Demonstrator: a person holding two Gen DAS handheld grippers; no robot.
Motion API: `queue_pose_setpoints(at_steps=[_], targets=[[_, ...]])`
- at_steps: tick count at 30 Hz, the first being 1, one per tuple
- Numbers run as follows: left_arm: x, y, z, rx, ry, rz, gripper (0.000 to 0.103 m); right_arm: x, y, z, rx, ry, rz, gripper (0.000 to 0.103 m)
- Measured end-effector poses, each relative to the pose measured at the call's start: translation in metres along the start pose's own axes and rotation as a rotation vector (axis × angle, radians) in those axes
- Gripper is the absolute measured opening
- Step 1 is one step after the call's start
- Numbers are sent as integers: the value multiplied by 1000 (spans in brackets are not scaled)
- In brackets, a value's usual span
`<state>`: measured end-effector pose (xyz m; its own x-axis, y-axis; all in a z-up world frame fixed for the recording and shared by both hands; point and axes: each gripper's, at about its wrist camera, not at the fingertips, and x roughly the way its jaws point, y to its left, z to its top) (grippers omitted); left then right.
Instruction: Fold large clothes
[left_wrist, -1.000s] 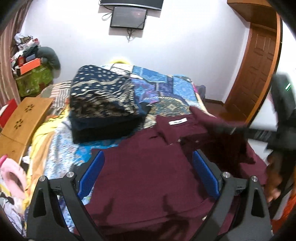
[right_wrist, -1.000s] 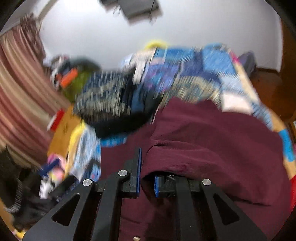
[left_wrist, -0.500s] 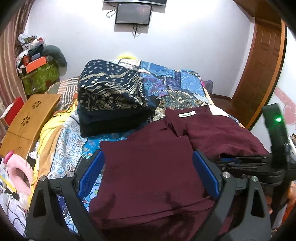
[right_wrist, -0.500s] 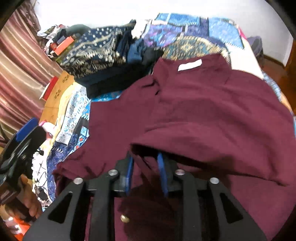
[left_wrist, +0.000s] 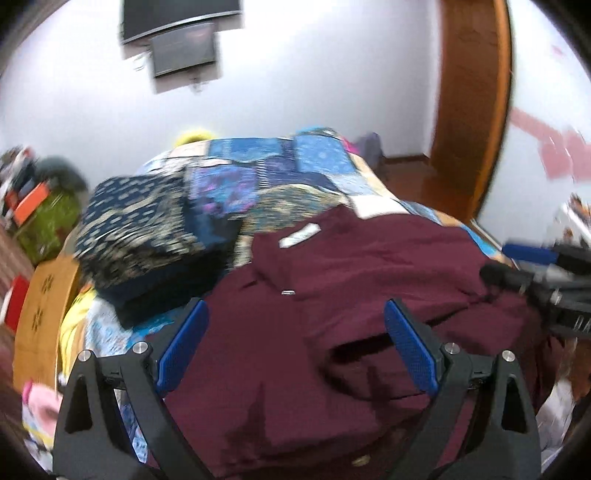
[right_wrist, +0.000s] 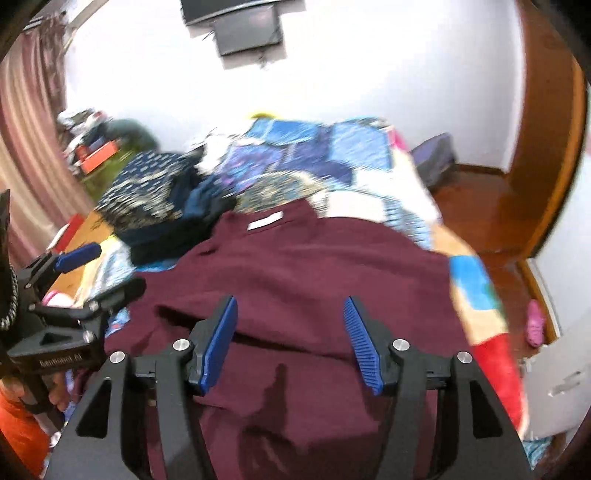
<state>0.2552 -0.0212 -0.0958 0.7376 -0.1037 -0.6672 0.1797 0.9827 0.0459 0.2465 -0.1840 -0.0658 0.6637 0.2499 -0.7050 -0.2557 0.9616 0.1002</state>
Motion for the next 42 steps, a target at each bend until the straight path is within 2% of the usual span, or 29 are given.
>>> queue_pose_setpoints(at_steps=[5,8,11,14,16,20,21,23,25,28,29,33,37,40,42], targets=[[31,-52,3,139,72,-52,96,-14,-42,-6,33,-32,-151,57],[51,-78,3,197,122,-89,96,-16,-66,-12,81,-30,-207,66],[73,-100,1,249,177,-117,96,-17,-87,-18,148,-15,-214,67],[95,-117,-2,297,220,-113,97,-15,-102,-25,203,7,-205,67],[100,-118,1,288,204,-113,100,-13,-107,-30,223,16,-201,67],[108,-112,11,259,209,-143,99,-7,-111,-35,250,40,-184,67],[110,-111,11,256,203,-139,95,-7,-114,-37,255,43,-179,67],[112,-106,13,235,202,-161,81,-5,-114,-37,265,49,-168,67],[112,-101,17,208,198,-157,46,-6,-114,-40,267,48,-158,67],[108,-91,24,169,178,-145,22,-4,-111,-39,255,53,-161,67],[105,-86,26,150,171,-152,18,-4,-109,-38,251,53,-162,67],[87,-59,38,77,108,-131,10,-6,-106,-35,237,45,-155,67],[63,-17,45,-23,49,-99,8,-6,-98,-30,217,38,-150,67],[38,32,40,-121,-7,-20,8,-4,-91,-25,200,31,-146,67],[28,66,30,-193,-6,16,8,-2,-85,-22,187,31,-142,67]])
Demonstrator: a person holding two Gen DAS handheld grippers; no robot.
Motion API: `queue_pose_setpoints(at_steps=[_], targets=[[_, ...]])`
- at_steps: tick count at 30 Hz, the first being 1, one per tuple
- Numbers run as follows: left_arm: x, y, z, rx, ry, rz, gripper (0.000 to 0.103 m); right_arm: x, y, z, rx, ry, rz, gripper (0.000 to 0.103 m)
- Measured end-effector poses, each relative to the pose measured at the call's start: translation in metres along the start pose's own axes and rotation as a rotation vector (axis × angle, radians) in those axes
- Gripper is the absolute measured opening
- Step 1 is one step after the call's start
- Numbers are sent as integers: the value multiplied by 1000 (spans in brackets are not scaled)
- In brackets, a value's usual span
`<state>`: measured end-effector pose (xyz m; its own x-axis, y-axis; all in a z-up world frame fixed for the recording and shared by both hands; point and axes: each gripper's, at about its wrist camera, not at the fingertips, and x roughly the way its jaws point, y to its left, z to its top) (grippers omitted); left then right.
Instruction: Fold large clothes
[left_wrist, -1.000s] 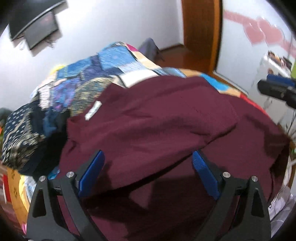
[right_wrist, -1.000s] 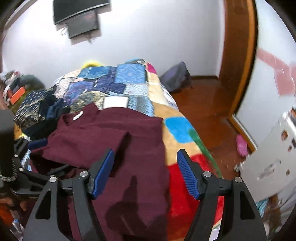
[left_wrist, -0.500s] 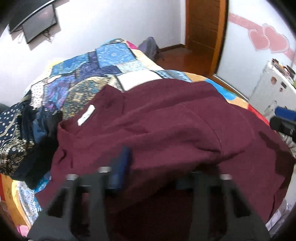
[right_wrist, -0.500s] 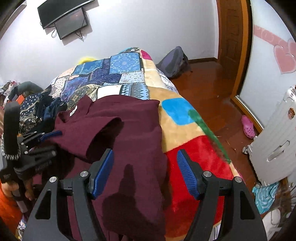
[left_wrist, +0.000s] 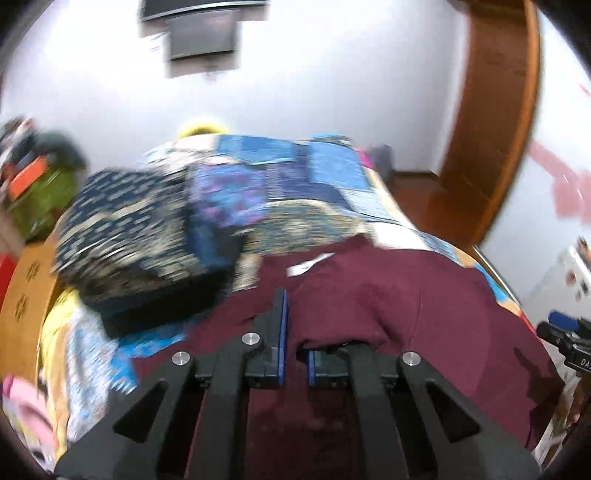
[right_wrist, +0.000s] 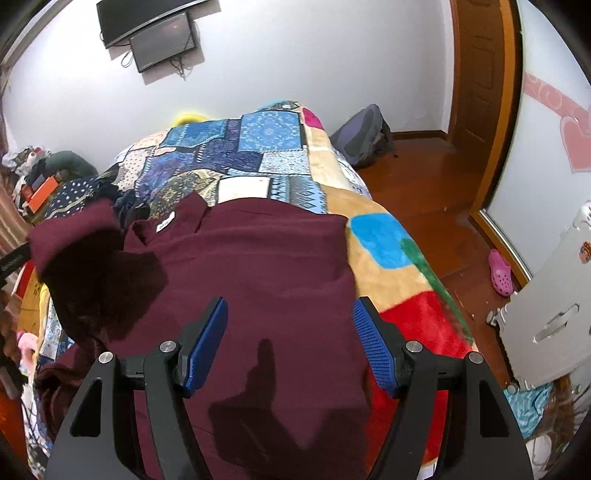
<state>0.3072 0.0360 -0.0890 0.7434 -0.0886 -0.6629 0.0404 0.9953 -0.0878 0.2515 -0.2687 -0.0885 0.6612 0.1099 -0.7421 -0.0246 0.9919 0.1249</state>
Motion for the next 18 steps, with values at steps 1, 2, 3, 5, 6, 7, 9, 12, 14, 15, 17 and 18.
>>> queue_pose_setpoints(at_steps=[1,2,3,5,6,7,9,12,14,15,17,18], targets=[[-3,16,-4,-35,5,19,8,1,3,0,-6,2,1,67],[-5,30,-8,-63,10,35,8,3,7,1,-13,7,3,67],[-7,44,-13,-92,19,52,8,5,11,1,-20,11,6,67],[-5,77,-32,-165,63,69,8,10,19,-1,-33,22,7,67],[-4,85,-39,-186,80,68,8,12,23,-2,-38,29,8,67],[0,99,-52,-218,109,79,8,14,26,-3,-43,36,7,67],[8,115,-73,-249,157,101,8,20,34,-5,-57,56,3,67],[17,130,-100,-272,221,121,8,27,45,-9,-89,83,-12,67],[21,142,-119,-300,269,115,8,30,52,-10,-117,94,-29,67],[21,146,-124,-314,280,114,8,30,54,-10,-129,96,-37,67],[21,158,-135,-358,305,114,13,31,58,-10,-151,96,-52,67],[20,163,-139,-378,310,115,22,30,59,-10,-158,94,-58,67]])
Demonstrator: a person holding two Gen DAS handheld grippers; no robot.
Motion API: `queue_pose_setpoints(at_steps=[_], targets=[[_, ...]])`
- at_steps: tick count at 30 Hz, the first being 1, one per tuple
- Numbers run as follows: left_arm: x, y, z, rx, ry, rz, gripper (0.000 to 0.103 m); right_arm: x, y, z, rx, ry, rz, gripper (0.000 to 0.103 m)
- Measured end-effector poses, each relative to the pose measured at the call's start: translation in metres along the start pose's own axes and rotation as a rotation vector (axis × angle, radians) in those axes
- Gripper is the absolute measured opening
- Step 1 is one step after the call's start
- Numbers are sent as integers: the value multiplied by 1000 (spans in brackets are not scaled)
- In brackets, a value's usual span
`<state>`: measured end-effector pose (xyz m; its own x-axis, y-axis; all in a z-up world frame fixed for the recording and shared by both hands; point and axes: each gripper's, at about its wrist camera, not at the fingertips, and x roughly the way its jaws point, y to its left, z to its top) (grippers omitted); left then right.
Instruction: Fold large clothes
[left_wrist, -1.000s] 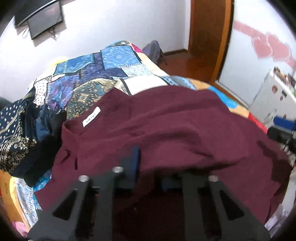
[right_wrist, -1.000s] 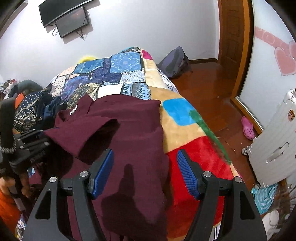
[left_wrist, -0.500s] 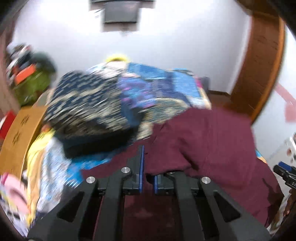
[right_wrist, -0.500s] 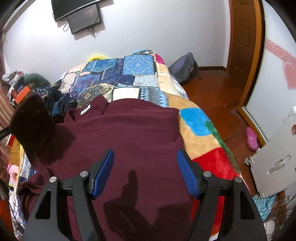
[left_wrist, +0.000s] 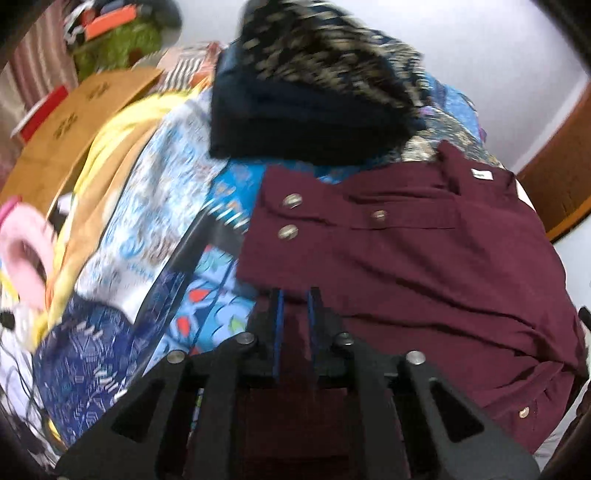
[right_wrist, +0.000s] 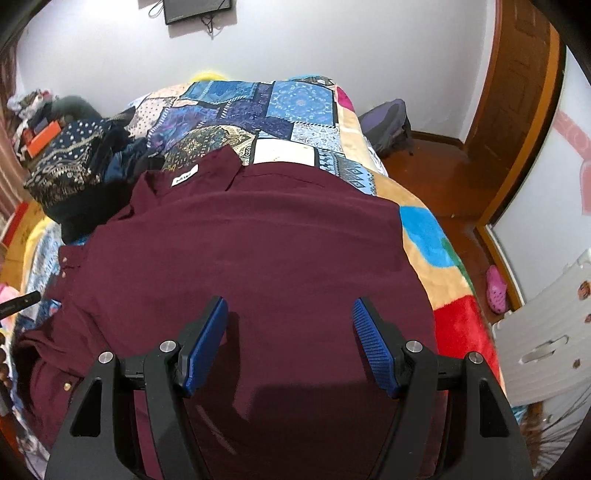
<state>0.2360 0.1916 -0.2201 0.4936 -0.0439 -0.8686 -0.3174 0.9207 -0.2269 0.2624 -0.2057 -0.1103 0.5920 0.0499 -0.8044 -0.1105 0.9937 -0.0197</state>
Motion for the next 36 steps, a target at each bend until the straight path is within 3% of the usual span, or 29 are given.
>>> queue_pose_setpoints(at_steps=[3,4,11,16,19,27,31,33,36], targets=[[-6,21,0,-88,-22,-16,53,-3,3,1,-14,-8,-9,67],[-8,24,2,-104,-29,-22,57,-4,3,2,-18,-12,-12,67],[-17,35,32,-113,-47,-18,59,-13,-13,19,-20,-42,-16,67],[-16,24,64,-55,-56,-40,74,-14,-52,44,60,-47,2,68],[-4,22,80,-39,-39,-36,76,-5,-76,58,131,-24,35,72],[68,34,87,-92,128,-85,76,57,-108,68,224,132,109,72],[100,43,79,-178,226,-215,76,97,-119,65,258,245,135,72],[112,46,76,-203,245,-239,77,109,-122,62,295,290,167,72],[124,46,74,-213,250,-274,90,120,-122,60,341,320,244,75]])
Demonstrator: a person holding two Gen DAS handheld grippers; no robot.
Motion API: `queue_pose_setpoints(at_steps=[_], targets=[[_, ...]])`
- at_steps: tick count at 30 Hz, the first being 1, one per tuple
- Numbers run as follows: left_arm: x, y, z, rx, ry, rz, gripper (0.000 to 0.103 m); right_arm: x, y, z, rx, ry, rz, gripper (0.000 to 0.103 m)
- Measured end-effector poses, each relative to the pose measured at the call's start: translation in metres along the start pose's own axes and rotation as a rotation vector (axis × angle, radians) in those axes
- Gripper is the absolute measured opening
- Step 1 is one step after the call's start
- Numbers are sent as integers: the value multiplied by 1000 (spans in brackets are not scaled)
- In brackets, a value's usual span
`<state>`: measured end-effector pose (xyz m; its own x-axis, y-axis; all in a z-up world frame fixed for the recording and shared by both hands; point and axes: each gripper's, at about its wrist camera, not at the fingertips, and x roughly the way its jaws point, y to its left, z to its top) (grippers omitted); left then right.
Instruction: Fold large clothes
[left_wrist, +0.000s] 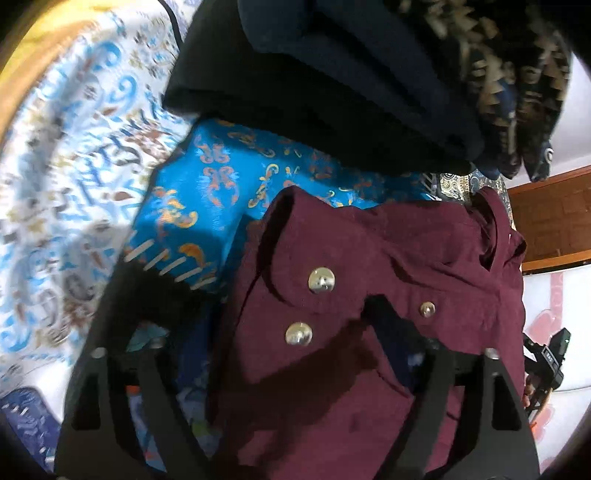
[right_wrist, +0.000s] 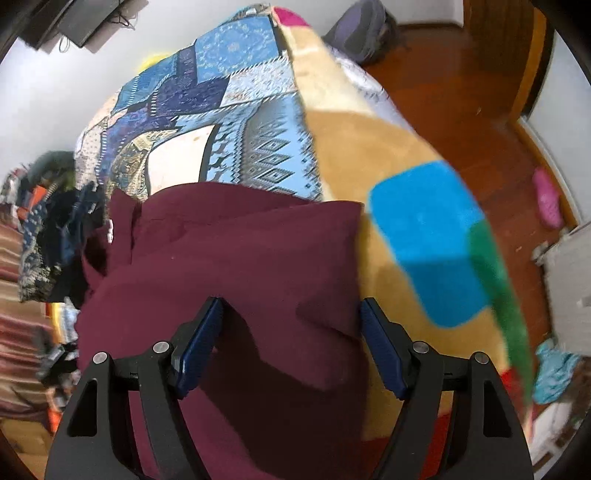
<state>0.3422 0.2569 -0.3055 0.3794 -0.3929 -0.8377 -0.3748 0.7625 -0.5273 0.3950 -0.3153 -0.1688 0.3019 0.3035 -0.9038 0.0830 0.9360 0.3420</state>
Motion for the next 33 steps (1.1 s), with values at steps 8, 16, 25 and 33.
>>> queue_pose_setpoints(at_steps=[8,16,25,33], targets=[[17,-27,-3,87,21,30,103,8,-9,11,54,-23,83,75],[10,-29,-17,60,38,13,51,-11,-13,8,59,-113,79,19],[-50,-56,-11,172,-110,116,9,-69,31,15,-100,-287,78,7],[-107,-94,13,245,-264,112,8,-96,86,45,-241,-389,24,7]])
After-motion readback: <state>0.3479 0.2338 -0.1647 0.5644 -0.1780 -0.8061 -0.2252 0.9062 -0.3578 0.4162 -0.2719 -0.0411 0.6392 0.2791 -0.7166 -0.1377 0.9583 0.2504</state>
